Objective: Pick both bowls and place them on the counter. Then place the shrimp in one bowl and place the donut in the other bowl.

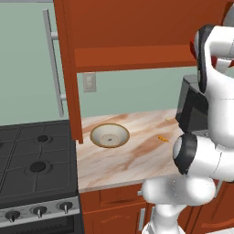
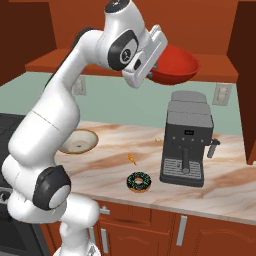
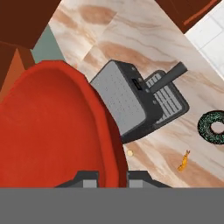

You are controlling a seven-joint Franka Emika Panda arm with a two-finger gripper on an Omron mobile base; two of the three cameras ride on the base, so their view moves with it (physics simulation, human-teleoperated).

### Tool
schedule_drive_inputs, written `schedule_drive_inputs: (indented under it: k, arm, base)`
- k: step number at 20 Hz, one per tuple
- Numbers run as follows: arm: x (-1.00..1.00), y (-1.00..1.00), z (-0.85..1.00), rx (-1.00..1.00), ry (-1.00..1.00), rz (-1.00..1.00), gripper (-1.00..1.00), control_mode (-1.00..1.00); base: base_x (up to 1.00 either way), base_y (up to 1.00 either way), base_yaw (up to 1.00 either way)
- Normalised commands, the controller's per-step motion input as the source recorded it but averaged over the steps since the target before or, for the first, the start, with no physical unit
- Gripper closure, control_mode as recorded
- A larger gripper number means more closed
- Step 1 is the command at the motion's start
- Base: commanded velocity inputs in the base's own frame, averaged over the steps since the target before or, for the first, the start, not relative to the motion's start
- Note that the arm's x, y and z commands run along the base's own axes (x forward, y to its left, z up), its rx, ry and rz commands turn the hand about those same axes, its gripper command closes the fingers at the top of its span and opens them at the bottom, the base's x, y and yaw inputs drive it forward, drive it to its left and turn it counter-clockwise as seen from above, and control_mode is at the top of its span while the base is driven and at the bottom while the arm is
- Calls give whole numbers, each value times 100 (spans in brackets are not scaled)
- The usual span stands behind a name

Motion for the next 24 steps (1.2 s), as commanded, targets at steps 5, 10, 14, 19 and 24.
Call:
schedule_drive_inputs:
  k: [5,10,14,19,24]
  arm:
    - [-72,32,0,1,0,2,100,-100]
    - [-65,36,-10,0,3,6,100,-100]
    - [-56,38,-20,0,3,5,100,-100]
    - [-45,37,-24,0,9,4,100,-100]
    - [-26,38,-30,0,19,9,100,-100]
  base:
    - [0,0,0]
    - [0,0,0]
    - [0,0,0]
    - [0,0,0]
    - [0,0,0]
